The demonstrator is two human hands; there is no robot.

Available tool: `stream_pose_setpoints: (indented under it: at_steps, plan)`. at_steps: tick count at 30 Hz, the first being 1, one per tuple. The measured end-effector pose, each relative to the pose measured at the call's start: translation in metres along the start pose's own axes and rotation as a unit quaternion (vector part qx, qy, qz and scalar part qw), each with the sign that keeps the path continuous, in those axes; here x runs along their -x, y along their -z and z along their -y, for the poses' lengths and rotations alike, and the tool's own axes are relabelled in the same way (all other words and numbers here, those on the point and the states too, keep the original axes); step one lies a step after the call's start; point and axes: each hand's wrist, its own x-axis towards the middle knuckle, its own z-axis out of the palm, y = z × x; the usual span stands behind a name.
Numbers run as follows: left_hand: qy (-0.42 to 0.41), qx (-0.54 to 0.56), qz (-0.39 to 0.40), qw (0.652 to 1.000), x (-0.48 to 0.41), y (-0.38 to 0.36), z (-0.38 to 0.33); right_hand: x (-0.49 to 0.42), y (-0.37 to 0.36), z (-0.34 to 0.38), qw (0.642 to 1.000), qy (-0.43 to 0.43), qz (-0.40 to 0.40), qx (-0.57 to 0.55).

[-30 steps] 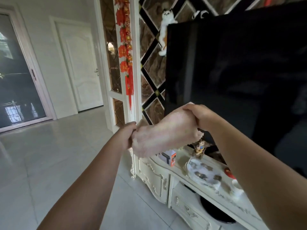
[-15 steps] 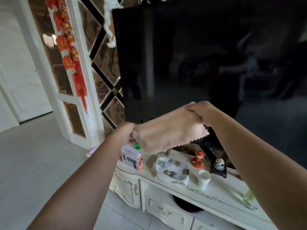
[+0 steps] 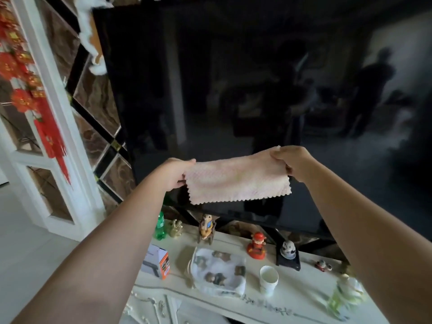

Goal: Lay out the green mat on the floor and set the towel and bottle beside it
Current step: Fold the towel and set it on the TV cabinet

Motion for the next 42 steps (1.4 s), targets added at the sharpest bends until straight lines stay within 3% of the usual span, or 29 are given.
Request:
stream_pose_setpoints:
  at_steps: [7, 11, 15, 18, 28, 32, 36, 39, 42]
  plan:
    - [-0.093, -0.135, -0.035, 0.986, -0.035, -0.014, -0.02, -0.017, 0.004, 0.001, 0.995, 0.031, -0.089, 0.021]
    - [-0.138, -0.122, -0.051, 0.982, -0.05, -0.019, -0.025, -0.015, 0.004, -0.004, 0.992, 0.062, -0.094, -0.05]
    - [-0.13, -0.089, -0.021, 0.987, -0.06, -0.024, -0.024, -0.013, 0.0, -0.013, 0.988, 0.053, -0.094, -0.112]
    - [-0.117, -0.033, -0.016, 0.992, -0.066, -0.028, -0.014, -0.012, -0.008, -0.027, 0.986, 0.06, -0.106, -0.114]
    - [-0.198, -0.049, -0.076, 0.976, -0.073, -0.034, 0.043, -0.001, -0.047, -0.072, 0.991, 0.007, -0.062, -0.115]
    - [-0.174, -0.072, -0.077, 0.979, -0.069, -0.039, 0.059, 0.007, -0.067, -0.08, 0.993, -0.014, -0.118, 0.016]
    - [-0.111, -0.064, -0.023, 0.991, -0.063, -0.047, 0.072, 0.02, -0.084, -0.077, 0.979, -0.017, -0.187, 0.084]
    - [-0.051, -0.03, 0.044, 0.997, -0.052, -0.06, 0.079, 0.035, -0.102, -0.075, 0.97, 0.053, -0.184, 0.147]
    - [-0.001, 0.012, 0.107, 0.994, -0.034, -0.074, 0.08, 0.044, -0.118, -0.076, 0.976, 0.067, -0.16, 0.133]
